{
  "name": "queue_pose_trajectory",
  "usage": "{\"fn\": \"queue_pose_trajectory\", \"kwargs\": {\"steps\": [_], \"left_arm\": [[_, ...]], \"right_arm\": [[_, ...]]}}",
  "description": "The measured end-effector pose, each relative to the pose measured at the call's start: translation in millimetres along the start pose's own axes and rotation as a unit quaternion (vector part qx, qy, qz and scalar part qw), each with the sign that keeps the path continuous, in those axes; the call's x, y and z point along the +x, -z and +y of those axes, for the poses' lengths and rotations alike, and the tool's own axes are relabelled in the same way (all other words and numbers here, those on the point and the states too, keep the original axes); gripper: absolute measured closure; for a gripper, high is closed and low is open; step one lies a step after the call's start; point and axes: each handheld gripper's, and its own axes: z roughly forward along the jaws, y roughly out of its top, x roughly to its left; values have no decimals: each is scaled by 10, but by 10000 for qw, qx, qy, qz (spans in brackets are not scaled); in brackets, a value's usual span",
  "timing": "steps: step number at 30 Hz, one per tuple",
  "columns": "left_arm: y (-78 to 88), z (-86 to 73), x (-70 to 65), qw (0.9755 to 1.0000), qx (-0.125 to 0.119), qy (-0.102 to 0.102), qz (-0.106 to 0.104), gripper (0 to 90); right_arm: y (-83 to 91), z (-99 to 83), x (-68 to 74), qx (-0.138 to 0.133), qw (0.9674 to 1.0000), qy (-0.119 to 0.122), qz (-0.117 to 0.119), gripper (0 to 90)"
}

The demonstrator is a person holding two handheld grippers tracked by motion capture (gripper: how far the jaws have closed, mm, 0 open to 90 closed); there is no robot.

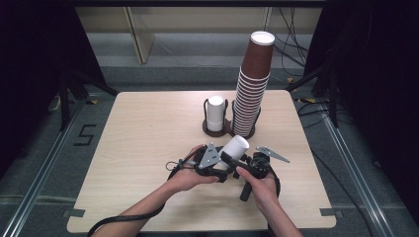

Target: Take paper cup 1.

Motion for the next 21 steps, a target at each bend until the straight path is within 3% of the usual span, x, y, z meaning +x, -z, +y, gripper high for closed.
{"fn": "queue_pose_trajectory", "kwargs": {"steps": [8, 10, 21], "left_arm": [[17, 11, -8, 10000, 39, -53, -48, 294], [20, 12, -4, 10000, 39, -37, -22, 298], [127, 0, 91, 9999, 168, 15, 24, 301]], "right_arm": [[-20, -2, 12, 65, 10000, 59, -4, 122], [-19, 2, 38, 81, 10000, -24, 13, 99], [27, 48, 56, 215, 9992, 328, 69, 39]]}}
